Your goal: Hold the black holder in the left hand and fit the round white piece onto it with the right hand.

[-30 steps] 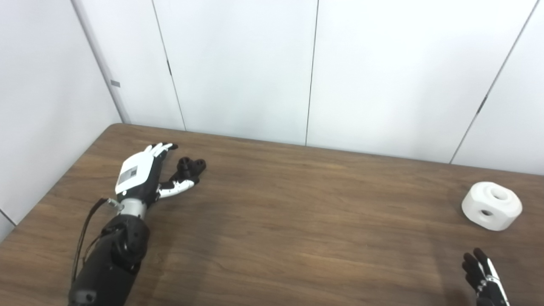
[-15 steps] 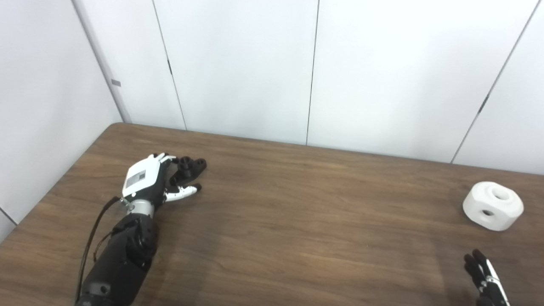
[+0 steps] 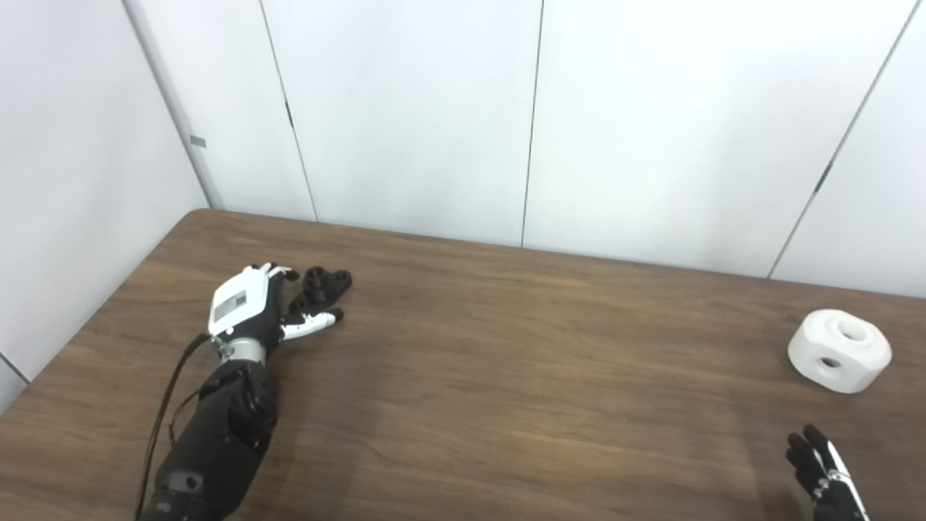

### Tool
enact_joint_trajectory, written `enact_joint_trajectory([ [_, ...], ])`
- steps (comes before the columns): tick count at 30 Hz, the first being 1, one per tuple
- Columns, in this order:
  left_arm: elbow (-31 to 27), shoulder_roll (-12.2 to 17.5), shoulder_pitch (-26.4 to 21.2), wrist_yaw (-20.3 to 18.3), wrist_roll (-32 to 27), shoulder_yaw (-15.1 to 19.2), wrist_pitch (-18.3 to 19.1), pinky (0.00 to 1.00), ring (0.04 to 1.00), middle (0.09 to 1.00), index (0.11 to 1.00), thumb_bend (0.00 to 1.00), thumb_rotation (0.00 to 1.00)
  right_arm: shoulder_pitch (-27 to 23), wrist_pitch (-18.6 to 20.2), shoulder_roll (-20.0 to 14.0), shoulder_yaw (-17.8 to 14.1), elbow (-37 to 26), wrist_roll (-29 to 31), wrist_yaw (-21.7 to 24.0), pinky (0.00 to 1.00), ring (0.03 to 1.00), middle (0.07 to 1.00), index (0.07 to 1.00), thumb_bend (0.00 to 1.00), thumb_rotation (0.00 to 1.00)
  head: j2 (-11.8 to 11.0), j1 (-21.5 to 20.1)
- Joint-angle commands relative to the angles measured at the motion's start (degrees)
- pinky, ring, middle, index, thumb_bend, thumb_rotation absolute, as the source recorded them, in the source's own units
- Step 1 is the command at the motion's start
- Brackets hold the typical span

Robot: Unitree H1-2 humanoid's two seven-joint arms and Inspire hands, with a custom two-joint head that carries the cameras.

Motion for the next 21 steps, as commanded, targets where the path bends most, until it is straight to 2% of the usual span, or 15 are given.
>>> enact_joint_trajectory([
  [1,-1.3,0.9,-2.7,1.0,0.3,-0.1,0.2,0.97,0.977,0.922,0.781,0.80,0.41,0.3,-1.1,1.4,0.0,1.4,0.3,0.1,0.95,0.929,0.922,0.938,0.51,1.00,0.1,0.0],
  [13,-1.8,-0.2,-2.3,1.7,-1.4,0.4,0.8,0.96,0.955,0.894,0.691,0.78,0.35,0.3,-0.2,0.8,-0.3,0.4,0.9,0.8,0.96,0.932,0.916,0.942,0.51,1.00,0.6,-0.2],
  [16,-2.2,-0.8,-1.9,2.6,-2.9,1.3,-0.1,0.96,0.952,0.885,0.648,0.78,0.31,0.2,0.0,0.7,-0.4,0.2,1.3,1.0,0.96,0.929,0.917,0.944,0.52,1.00,0.8,-0.2],
  [18,-2.2,-1.3,-1.6,3.4,-4.0,2.0,-1.2,0.97,0.953,0.877,0.568,0.79,0.23,0.2,0.4,0.7,-0.4,-0.1,1.2,1.1,0.99,0.943,0.917,0.947,0.51,1.00,1.0,-0.1],
  [19,-1.9,-1.3,-1.5,4.0,-4.3,2.1,-1.8,0.97,0.954,0.876,0.546,0.73,0.19,0.2,0.8,0.6,-0.5,-0.2,1.1,1.1,1.00,0.949,0.919,0.948,0.52,1.00,1.0,-0.1],
  [21,-1.5,-1.2,-1.4,4.9,-4.5,2.0,-2.8,0.97,0.955,0.868,0.498,0.57,0.09,0.1,1.3,0.5,-0.6,-0.5,1.4,1.3,1.00,0.962,0.926,0.953,0.52,1.00,1.0,0.0],
])
